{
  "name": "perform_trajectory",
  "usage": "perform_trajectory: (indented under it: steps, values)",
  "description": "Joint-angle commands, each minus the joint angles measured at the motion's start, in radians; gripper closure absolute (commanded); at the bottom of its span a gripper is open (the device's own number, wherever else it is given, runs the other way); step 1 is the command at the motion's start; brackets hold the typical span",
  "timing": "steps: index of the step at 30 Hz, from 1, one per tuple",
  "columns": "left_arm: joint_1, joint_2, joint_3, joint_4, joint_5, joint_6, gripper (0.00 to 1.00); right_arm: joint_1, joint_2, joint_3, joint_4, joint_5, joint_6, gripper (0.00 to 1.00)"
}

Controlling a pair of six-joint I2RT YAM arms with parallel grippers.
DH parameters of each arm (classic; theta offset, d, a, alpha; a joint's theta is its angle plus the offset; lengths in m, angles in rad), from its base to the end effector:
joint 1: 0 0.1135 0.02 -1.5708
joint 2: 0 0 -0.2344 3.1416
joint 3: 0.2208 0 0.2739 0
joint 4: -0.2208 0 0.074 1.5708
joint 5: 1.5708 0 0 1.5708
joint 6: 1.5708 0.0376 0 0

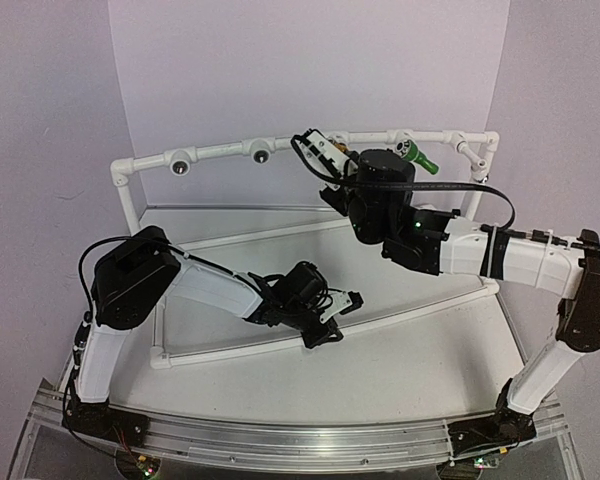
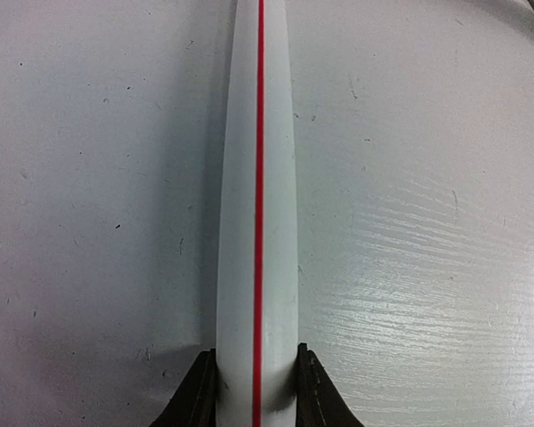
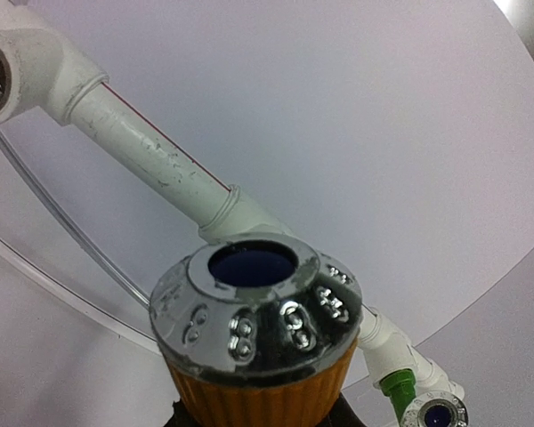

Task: Install the water faucets
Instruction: Screw the water faucet onto the adaptor.

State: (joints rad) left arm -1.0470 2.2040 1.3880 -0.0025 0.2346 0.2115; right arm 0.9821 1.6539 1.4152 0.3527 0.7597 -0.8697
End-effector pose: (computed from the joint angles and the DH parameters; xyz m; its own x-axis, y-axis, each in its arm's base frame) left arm 0.2230 -0.4036 0.0682 -0.1636 0.6914 -0.7037 0.9778 0.2084 -0.0225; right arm 0.2514 0.3299 0.3537 0.2112 -0.6814 -0.7007 -0.0956 0.6991 -0.7086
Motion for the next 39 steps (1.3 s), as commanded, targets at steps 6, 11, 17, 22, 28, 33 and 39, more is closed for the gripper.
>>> perform_trajectory:
  steps: [6, 11, 17, 22, 28, 33, 39]
  values:
    - [-0.045, 0.100, -0.046, -0.244, 0.187, -0.002, 1.00, -0.028, 0.031, 0.070, 0.060, 0.011, 0.193, 1.00]
    - [-0.045, 0.098, -0.047, -0.244, 0.187, -0.001, 1.00, -0.029, 0.041, 0.070, 0.060, 0.014, 0.259, 1.00]
    - [-0.045, 0.097, -0.049, -0.246, 0.186, -0.003, 1.00, -0.041, 0.036, 0.059, 0.061, 0.007, 0.359, 1.00]
    - [-0.045, 0.096, -0.050, -0.246, 0.187, -0.004, 1.00, -0.046, 0.036, 0.057, 0.062, 0.004, 0.430, 1.00]
    - [-0.045, 0.097, -0.049, -0.246, 0.190, -0.004, 1.00, -0.064, 0.030, 0.043, 0.066, 0.003, 0.530, 1.00]
    - [-0.045, 0.101, -0.047, -0.247, 0.195, -0.007, 1.00, -0.076, 0.031, 0.027, 0.076, 0.003, 0.625, 1.00]
    - [-0.045, 0.096, -0.049, -0.246, 0.200, -0.007, 1.00, -0.083, 0.035, 0.015, 0.081, 0.009, 0.743, 1.00]
